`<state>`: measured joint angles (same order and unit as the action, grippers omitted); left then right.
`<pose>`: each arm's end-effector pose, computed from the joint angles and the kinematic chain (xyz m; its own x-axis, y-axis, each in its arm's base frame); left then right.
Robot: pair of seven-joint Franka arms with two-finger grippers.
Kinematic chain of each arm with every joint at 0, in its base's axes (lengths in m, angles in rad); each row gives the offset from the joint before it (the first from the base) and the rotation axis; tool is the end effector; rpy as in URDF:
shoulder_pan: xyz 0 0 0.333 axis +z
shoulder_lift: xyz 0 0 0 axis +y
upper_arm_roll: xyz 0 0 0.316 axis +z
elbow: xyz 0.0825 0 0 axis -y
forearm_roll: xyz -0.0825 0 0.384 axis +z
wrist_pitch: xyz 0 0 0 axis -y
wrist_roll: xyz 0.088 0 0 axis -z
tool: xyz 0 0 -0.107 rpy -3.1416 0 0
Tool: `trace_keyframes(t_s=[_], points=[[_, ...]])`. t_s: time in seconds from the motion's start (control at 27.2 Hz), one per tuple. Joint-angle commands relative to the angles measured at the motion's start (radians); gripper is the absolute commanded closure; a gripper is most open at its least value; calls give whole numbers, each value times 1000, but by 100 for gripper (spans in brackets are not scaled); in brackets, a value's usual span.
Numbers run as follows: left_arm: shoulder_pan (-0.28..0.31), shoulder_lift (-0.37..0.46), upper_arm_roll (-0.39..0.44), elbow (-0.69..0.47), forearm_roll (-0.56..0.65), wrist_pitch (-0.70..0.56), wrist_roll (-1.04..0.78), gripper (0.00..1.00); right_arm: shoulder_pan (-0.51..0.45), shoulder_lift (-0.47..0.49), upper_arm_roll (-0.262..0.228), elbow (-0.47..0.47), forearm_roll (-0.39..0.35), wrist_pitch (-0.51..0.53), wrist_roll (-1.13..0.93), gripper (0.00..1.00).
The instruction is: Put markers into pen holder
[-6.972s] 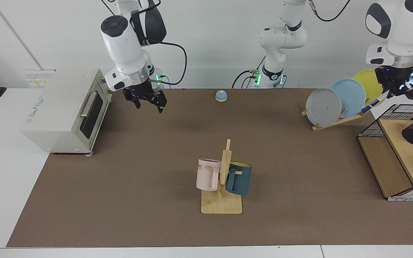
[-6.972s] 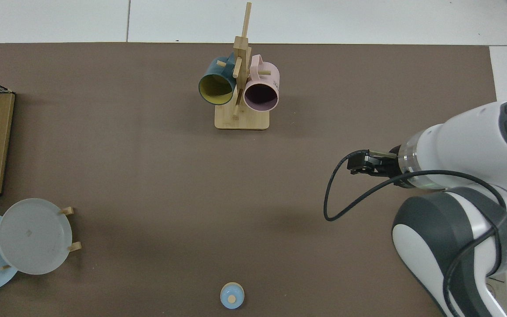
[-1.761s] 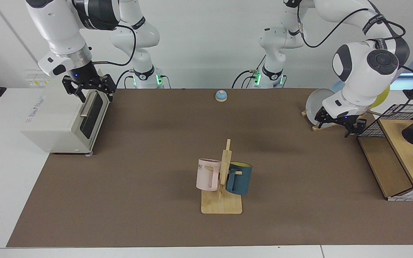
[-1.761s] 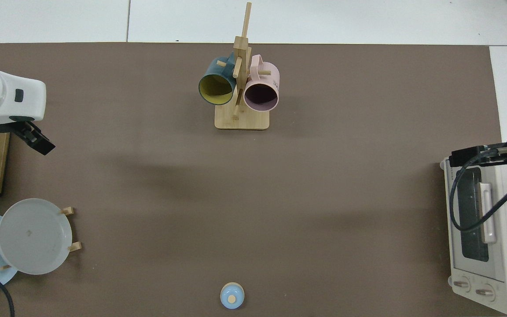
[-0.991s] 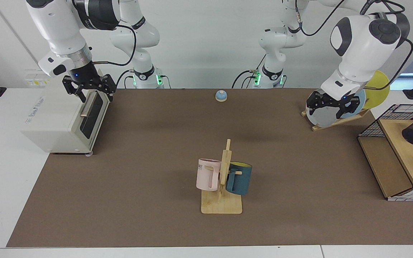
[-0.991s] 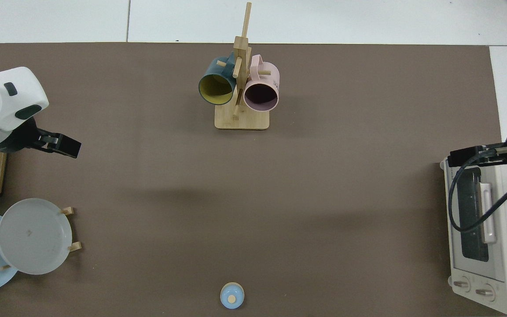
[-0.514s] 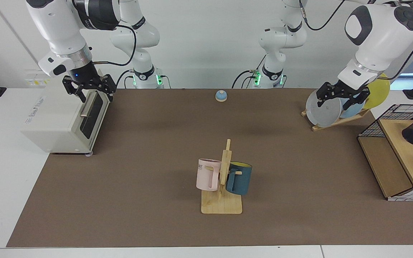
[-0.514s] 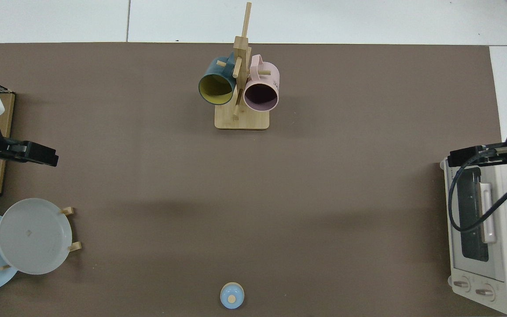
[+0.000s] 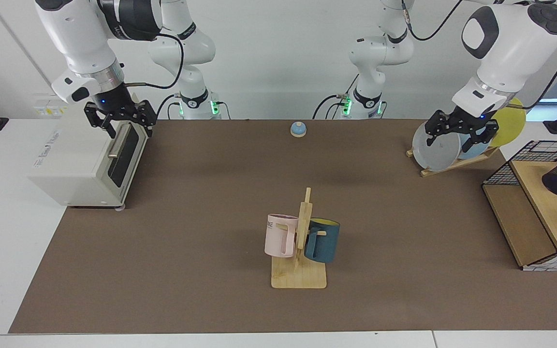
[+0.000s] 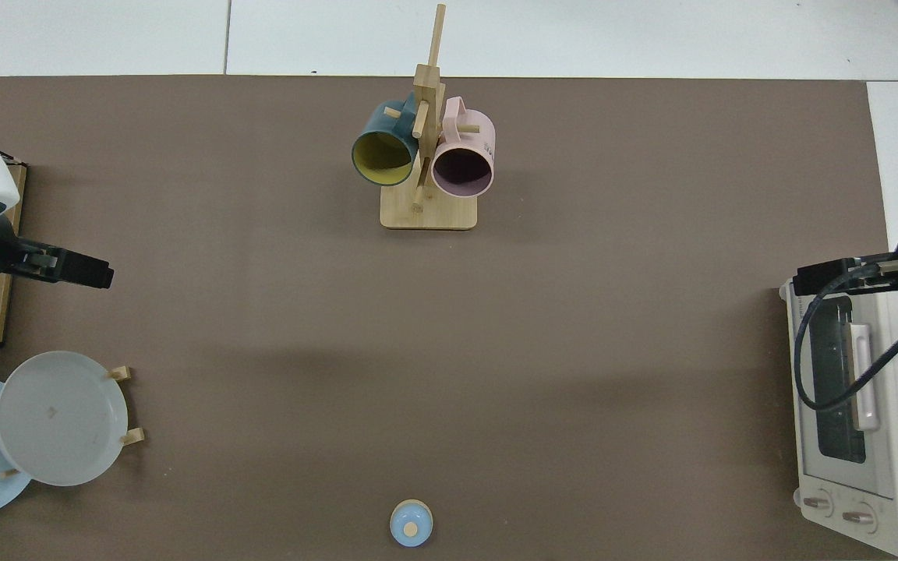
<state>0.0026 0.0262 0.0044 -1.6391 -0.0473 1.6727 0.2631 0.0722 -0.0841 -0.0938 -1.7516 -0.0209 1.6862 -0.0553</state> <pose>0.5696 -0.0007 0.5864 0.9685 -0.2484 0.0192 -0.2490 -0.9675 0.0435 0.5357 -0.0155 0.5943 0.9992 0.0363 0.0176 0.0360 -0.9993 0.0139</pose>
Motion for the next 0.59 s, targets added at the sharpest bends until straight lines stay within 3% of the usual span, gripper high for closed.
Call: trace_keyframes(t_s=[0.0, 0.55], points=[[-19, 18, 19, 32, 1, -11, 5, 0, -11, -5, 5, -5, 16, 12, -34, 0], [-33, 15, 17, 25, 49, 2, -74, 0, -11, -5, 5, -5, 18, 12, -34, 0]])
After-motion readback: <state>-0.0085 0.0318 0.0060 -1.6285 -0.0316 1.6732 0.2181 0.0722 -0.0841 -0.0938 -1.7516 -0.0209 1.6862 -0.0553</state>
